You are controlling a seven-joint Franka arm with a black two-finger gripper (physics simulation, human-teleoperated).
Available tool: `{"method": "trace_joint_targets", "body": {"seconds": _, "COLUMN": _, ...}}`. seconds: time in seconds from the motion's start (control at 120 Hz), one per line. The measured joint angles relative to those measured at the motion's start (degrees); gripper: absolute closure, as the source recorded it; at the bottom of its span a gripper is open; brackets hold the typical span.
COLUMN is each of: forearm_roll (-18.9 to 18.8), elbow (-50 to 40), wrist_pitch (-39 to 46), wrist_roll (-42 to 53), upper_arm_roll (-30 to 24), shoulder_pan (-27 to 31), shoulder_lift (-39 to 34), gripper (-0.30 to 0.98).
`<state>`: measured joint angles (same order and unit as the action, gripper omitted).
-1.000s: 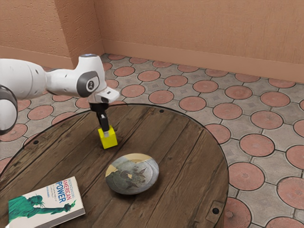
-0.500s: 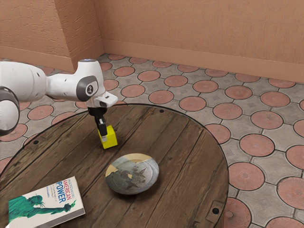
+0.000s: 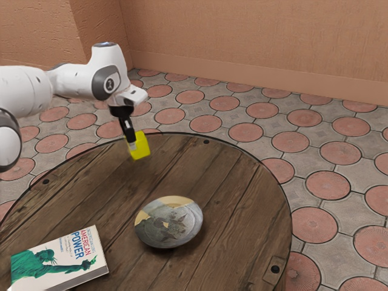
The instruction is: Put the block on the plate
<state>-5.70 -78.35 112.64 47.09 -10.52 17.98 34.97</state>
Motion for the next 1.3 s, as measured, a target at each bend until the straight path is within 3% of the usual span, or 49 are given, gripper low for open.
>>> {"method": "trace_joint_targets", "body": {"seconds": 0.267, "forearm_roll": 0.08, "elbow": 1.96, "wrist_pitch": -5.95, "wrist_roll": -0.98, "upper_arm_roll": -4.53, "shoulder_pan": -3.33, "shoulder_lift": -3.76, "gripper": 0.37}}
{"method": "trace_joint_targets", "body": {"seconds": 0.592, "forearm_roll": 1.95, "elbow": -10.90, "wrist_pitch": -7.86, "wrist_roll": -2.63, "upper_arm_roll": 1.91, "shoulder_pan": -14.00, "shoulder_lift": -14.67, "gripper": 0.36}}
{"method": "trace_joint_targets", "body": {"seconds": 0.808, "forearm_roll": 2.68, "elbow": -18.38, "wrist_pitch": -7.72, "wrist_roll": -3.58, "upper_arm_roll": 4.23, "shoulder_pan": -17.91, "shoulder_lift": -22.04, "gripper": 0.37}}
{"method": "trace_joint_targets", "body": {"seconds": 1.3, "forearm_roll": 2.80, "elbow": -19.92, "wrist_pitch": -6.16, "wrist_roll": -4.91, "upper_arm_roll": 11.21, "shoulder_pan": -30.46, "shoulder_lift": -17.46, "gripper": 0.38}}
